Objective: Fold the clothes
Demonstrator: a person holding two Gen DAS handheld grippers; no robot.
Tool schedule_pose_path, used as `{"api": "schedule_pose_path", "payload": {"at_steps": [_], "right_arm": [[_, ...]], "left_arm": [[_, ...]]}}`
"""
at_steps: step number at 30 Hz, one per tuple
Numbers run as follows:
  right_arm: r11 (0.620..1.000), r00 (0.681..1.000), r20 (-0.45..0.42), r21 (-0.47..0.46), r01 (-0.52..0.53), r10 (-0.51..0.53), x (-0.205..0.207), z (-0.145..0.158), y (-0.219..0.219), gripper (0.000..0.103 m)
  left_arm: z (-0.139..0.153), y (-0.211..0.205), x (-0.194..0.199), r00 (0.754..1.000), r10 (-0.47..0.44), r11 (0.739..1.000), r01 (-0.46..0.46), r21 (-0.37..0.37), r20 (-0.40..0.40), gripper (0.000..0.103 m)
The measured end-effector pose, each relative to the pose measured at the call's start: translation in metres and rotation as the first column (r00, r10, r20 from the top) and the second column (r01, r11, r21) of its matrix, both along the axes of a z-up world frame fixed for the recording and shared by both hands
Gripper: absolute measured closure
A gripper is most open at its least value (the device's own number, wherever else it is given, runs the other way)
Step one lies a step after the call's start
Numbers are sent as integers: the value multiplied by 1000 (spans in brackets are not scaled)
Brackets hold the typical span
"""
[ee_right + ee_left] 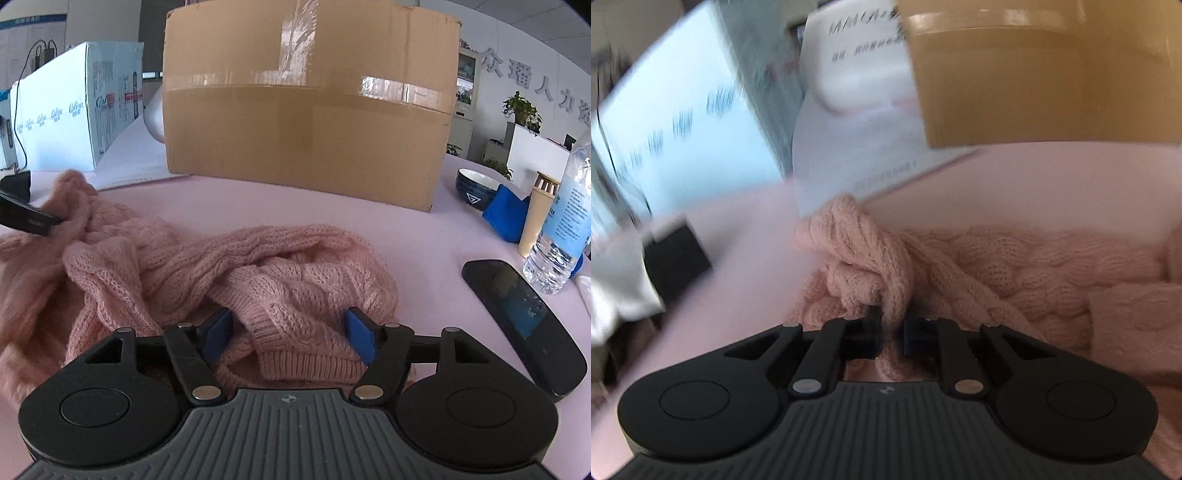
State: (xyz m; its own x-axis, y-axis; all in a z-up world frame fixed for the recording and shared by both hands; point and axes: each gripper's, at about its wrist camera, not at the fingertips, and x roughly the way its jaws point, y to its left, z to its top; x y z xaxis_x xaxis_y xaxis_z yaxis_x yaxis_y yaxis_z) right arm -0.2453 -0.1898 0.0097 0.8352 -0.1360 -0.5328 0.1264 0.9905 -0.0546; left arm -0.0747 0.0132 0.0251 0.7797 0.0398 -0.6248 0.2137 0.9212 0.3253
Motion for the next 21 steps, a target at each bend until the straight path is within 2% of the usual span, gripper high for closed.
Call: {"api": "schedule_pose_path", "payload": {"at_steps": [2,7,10,13,17,20,21], "right_arm": [[1000,1000,21,8,-3,3,-1,2,-2,38],[999,996,90,-30,28,-26,-2,9,-7,38],[1000,997,79,-10,21,-21,1,8,-11,38],[1000,999,48,17,20,-21,5,5,-16,38],[998,999,2,40,40,-40,9,1,-21,38],[999,999,-37,36,31,-30,13,-3,-20,36],[999,999,-39,30,26,-25,13,-3,-19,35]], "left_arm": [[-6,-13,21,998,33,999,-35,35,60,94],[-7,-18,70,992,90,995,-86,-47,92,94],[-6,-16,92,990,128,986,-121,-111,61,94],[0,-8,92,993,113,982,-109,-151,19,93],[18,33,82,991,102,962,-121,-244,-89,91],[31,65,69,989,77,948,-113,-299,-128,85],[37,78,63,990,63,947,-98,-305,-123,75]]}}
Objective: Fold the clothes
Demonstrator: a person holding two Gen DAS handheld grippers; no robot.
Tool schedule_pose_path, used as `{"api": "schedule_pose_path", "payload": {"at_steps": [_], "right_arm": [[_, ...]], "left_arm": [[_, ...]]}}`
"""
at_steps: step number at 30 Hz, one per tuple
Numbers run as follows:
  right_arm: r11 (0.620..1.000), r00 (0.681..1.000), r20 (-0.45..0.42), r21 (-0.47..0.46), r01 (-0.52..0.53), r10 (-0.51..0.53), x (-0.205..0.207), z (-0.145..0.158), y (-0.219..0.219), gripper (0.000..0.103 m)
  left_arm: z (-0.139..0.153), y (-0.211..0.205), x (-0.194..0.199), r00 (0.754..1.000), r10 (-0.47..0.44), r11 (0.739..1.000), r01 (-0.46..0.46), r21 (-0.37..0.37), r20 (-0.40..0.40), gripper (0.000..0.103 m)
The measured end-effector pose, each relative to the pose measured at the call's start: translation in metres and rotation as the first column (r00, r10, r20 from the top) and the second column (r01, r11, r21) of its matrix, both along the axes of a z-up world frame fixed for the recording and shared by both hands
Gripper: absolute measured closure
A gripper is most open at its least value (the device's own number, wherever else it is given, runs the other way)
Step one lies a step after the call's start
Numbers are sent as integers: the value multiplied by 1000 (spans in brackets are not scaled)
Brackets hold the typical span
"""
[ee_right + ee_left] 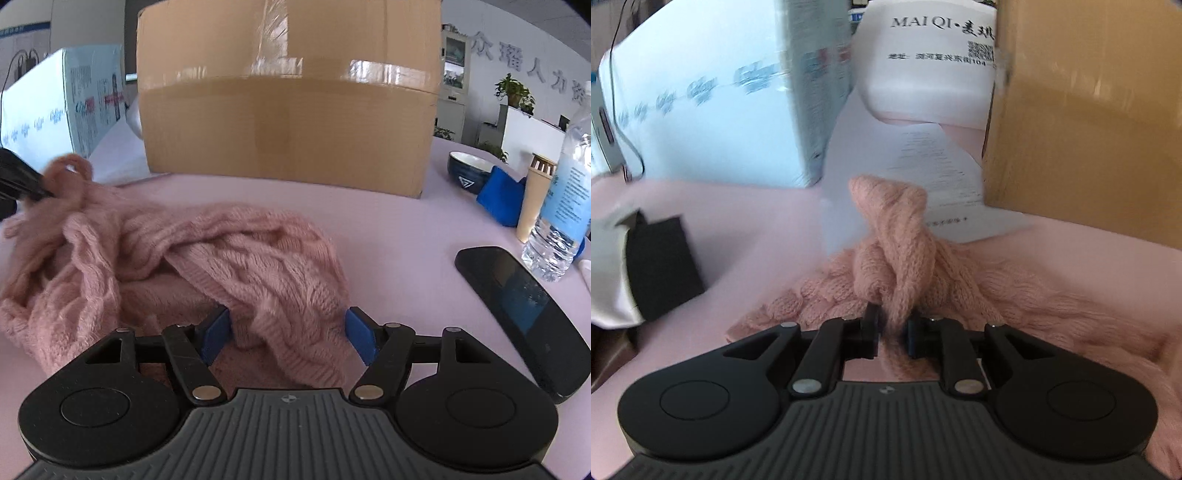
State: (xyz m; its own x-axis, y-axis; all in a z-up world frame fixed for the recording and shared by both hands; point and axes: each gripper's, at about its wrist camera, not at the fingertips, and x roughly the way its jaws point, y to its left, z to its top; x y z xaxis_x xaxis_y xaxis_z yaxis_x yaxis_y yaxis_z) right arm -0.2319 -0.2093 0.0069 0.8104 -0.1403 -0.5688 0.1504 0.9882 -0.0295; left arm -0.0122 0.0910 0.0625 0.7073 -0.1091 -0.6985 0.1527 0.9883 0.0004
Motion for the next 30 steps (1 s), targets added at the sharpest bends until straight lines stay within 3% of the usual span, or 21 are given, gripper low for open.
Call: {"api": "schedule_pose_path", "payload": {"at_steps": [1,3,5,7,10,14,19,21,22,24,26,28,30], "right_arm": [[1000,1000,-1,-5,-8,8,0,0,1,33],[1000,1000,-4,-19,-19,19,0,-1,5,32],[999,1000,-4,-27,-18,18,0,-1,6,32],[1000,1000,-5,-23,-14,14,0,-2,5,29],[1000,1000,-6,-18,-18,18,0,-2,5,29],[998,998,-6,-12,-58,58,0,-2,8,28],[998,998,-8,3,-59,59,0,-2,7,26],[998,998,-9,7,-59,59,0,-2,7,25],[998,998,-9,6,-60,60,0,-2,7,25],[998,998,-9,3,-61,61,0,-2,7,25],[998,998,-9,4,-63,63,0,-2,7,25],[998,998,-9,10,-65,65,0,-2,6,25],[998,998,-9,12,-66,66,0,-2,5,25]], "left_arm": [[6,12,-5,1000,-3,1000,3,-6,10,68],[22,33,-15,994,61,998,-61,-4,92,41],[35,40,-23,983,81,995,-91,51,163,30],[43,39,-31,979,49,990,-73,117,198,29],[52,12,-48,978,-93,979,55,194,189,23],[38,-53,-60,966,-178,932,105,347,185,23],[3,-116,-38,974,-205,865,136,483,93,24],[-10,-121,-27,981,-184,845,127,519,59,29],[-16,-120,-22,985,-168,836,116,536,49,44],[-24,-110,-13,992,-129,845,105,524,10,80],[-30,-99,-5,995,-93,863,97,497,-33,91],[-25,-85,-4,996,-73,900,86,428,-48,93],[-11,-72,-14,998,-63,921,68,384,-25,94]]}}
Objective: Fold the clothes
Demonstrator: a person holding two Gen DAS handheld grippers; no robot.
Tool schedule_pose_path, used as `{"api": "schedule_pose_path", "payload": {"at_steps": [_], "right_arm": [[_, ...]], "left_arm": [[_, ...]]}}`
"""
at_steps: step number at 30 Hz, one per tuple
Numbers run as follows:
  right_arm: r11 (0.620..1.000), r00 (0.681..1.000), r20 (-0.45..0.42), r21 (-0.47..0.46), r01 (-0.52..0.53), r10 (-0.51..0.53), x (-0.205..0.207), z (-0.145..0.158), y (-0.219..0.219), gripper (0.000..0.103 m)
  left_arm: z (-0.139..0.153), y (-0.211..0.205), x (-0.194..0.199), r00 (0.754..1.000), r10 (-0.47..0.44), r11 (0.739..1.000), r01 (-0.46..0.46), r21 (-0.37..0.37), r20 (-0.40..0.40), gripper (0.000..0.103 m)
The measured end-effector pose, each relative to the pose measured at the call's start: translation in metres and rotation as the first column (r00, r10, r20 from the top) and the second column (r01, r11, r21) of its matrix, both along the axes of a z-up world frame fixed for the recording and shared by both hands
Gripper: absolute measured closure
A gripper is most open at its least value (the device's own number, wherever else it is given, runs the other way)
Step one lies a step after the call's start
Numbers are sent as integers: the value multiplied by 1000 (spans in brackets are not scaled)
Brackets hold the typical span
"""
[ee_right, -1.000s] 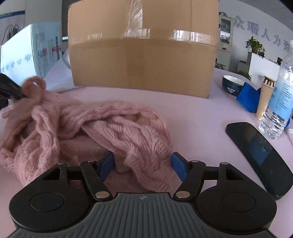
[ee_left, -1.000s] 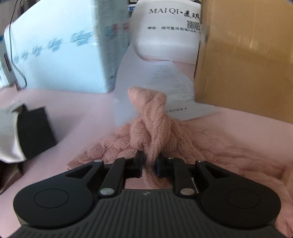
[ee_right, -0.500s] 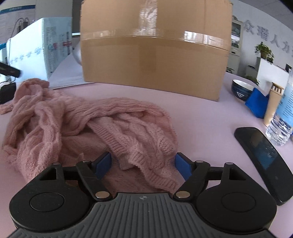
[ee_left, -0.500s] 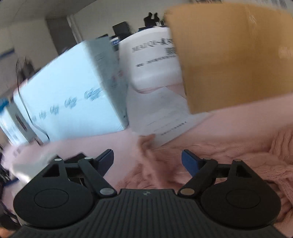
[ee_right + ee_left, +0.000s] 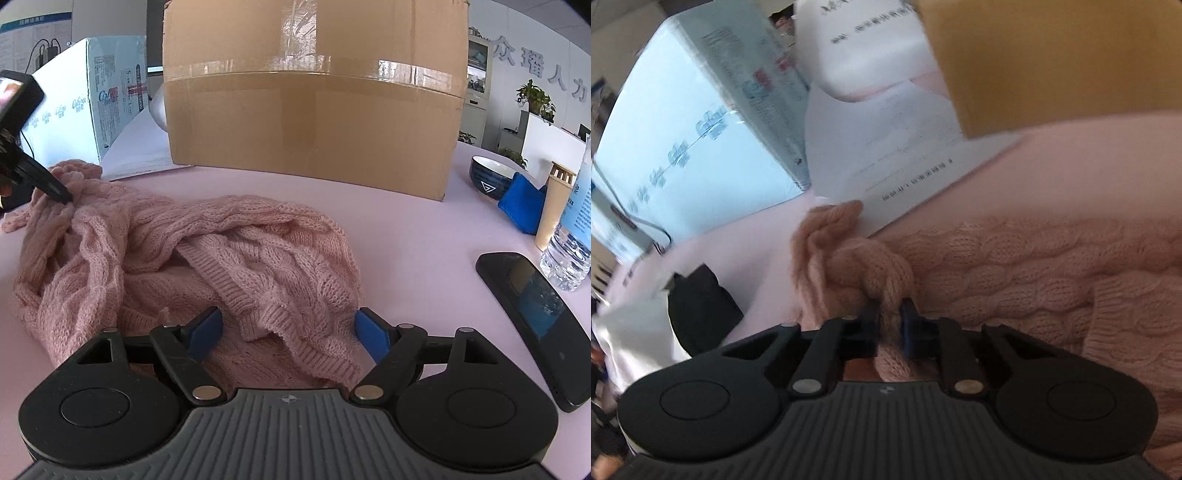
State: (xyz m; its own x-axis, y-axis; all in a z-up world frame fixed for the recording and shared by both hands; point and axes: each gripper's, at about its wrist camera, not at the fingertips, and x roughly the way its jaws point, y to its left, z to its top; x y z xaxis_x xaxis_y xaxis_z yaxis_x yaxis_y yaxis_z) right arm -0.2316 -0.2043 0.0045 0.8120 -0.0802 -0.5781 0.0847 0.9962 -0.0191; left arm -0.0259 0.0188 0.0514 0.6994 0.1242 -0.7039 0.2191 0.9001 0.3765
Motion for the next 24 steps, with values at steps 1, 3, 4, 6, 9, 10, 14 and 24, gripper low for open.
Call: {"api": "schedule_pose_path", "payload": {"at_steps": [1,3,4,6,9,10,14,24], "right_arm": [[1000,1000,0,0,0,0,0,0,0,25],[1000,1000,0,3,1,-1,0,0,-1,25],[1000,1000,0,4,2,-2,0,0,-1,24],[1000,1000,0,5,3,-3,-1,0,-1,24],[1000,1000,-1,9,6,-6,-1,0,-2,23],[1000,1000,-1,11,7,-7,-1,0,-2,23],[1000,1000,-1,13,11,-11,-2,-1,-2,23],[1000,1000,5,13,7,-7,-5,0,-1,23]], "left_arm": [[5,4,-6,1000,-6,1000,6,-14,16,94],[18,11,-22,998,-26,999,29,-42,56,95],[28,17,-35,996,-39,997,44,-67,80,95],[39,29,-54,994,-56,992,66,-109,97,95],[44,53,-90,993,-68,983,83,-167,93,95],[43,61,-102,993,-69,981,86,-176,98,95],[27,92,-139,992,-45,977,68,-201,116,95],[-15,151,-143,998,67,955,-64,-288,-1,60]]}}
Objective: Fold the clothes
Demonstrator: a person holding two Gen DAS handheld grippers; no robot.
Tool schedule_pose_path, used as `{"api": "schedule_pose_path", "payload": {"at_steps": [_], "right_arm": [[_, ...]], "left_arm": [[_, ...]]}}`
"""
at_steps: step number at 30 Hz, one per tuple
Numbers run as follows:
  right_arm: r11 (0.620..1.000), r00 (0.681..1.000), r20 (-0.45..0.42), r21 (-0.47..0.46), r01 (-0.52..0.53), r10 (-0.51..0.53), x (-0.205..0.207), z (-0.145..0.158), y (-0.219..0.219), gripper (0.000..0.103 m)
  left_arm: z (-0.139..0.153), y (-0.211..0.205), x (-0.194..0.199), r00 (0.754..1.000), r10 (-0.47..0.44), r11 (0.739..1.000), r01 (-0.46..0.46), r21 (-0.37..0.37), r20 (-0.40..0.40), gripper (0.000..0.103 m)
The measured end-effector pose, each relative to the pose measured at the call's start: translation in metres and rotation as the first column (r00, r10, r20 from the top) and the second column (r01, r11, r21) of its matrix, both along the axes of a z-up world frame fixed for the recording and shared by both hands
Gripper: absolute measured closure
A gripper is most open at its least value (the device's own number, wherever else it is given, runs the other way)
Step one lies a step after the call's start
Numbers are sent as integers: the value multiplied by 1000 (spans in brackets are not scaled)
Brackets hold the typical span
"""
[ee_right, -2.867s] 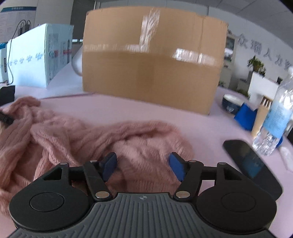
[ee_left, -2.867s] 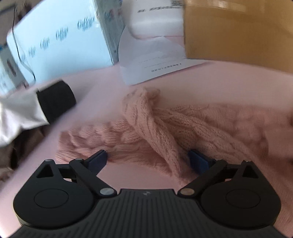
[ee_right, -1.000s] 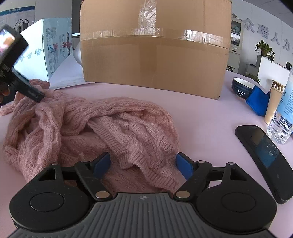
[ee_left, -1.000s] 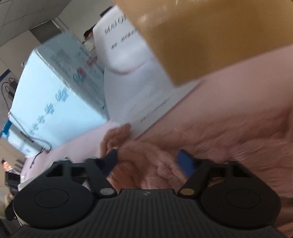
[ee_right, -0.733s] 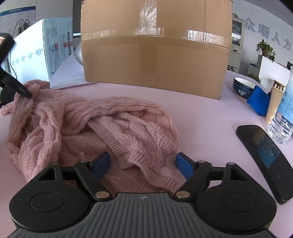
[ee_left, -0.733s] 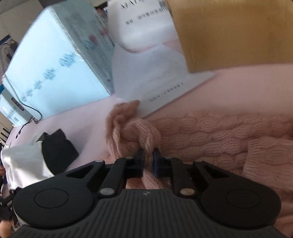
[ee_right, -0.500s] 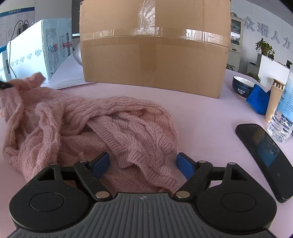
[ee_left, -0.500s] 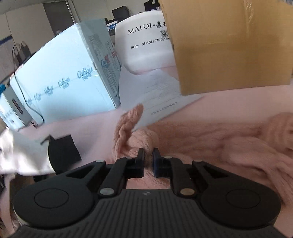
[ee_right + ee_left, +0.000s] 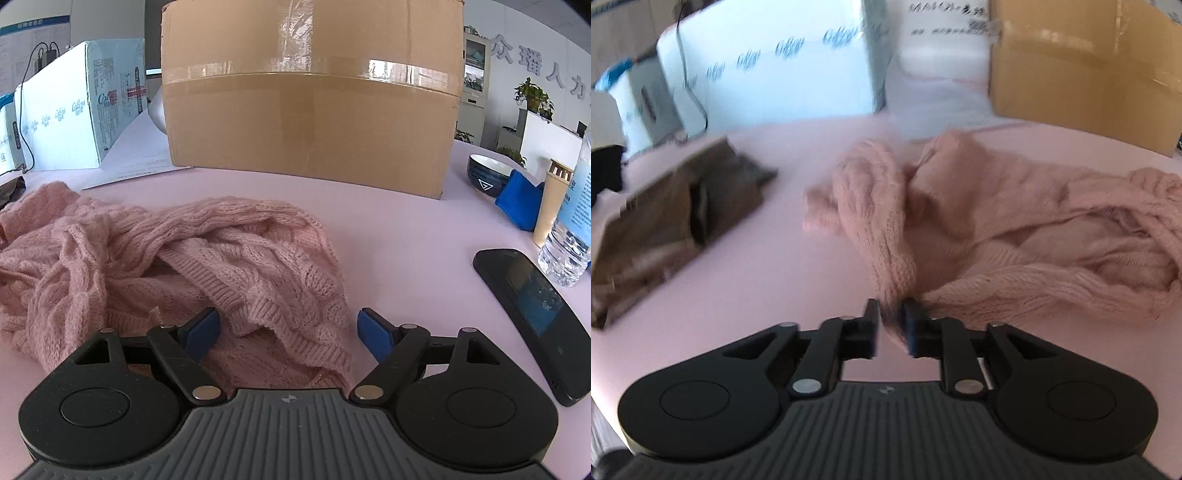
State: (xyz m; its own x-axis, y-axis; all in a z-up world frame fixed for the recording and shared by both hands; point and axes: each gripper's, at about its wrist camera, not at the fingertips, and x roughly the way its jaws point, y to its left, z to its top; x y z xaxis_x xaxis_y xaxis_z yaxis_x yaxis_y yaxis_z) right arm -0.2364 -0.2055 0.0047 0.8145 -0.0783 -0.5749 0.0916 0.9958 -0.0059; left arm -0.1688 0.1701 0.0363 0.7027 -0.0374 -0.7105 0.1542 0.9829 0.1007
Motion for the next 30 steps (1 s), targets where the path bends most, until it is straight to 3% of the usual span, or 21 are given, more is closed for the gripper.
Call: {"api": "schedule_pose_path", "payload": {"at_steps": [2,5,6,7,9,11,13,14,15,17,19,23,27,30], "right_arm": [[1000,1000,-6,3,-3,3,1,-1,0,23],[1000,1000,-8,3,-5,5,2,-1,0,22],[1000,1000,-8,3,-4,5,2,-1,0,22],[1000,1000,-8,2,-4,4,2,-1,0,22],[1000,1000,-9,2,-2,2,2,-1,0,21],[1000,1000,-10,3,0,0,1,-1,-1,21],[1000,1000,-11,3,1,-1,2,-2,-1,20],[1000,1000,-12,4,2,-2,2,-2,-1,20],[1000,1000,-12,5,3,-3,2,-2,-1,19],[1000,1000,-14,7,3,-3,2,-2,-1,19],[1000,1000,-14,11,3,-3,1,-2,-2,19],[1000,1000,-15,12,3,-2,1,-2,-2,19],[1000,1000,-15,14,3,-3,1,-2,-2,18],[1000,1000,-16,14,2,-2,2,-2,-3,18]], "left_arm": [[16,4,1,998,31,1000,-31,-2,47,51],[49,11,12,986,87,992,-73,-98,140,19],[57,11,15,982,94,990,-75,-117,163,19],[62,5,21,980,81,994,-65,-88,183,19],[66,-23,39,975,30,997,-45,64,222,19],[56,-46,57,977,-5,982,-35,185,214,19],[41,-63,76,987,-10,960,-36,277,162,26],[33,-68,84,992,-8,951,-31,306,124,41],[26,-71,90,996,-1,944,-28,329,87,65],[16,-69,101,999,43,930,-49,365,24,98],[18,-56,104,996,90,940,-89,330,13,98],[42,-24,79,986,136,964,-154,215,97,99],[51,-1,47,976,164,963,-190,191,144,99],[43,21,21,980,178,973,-189,132,86,99]]}}
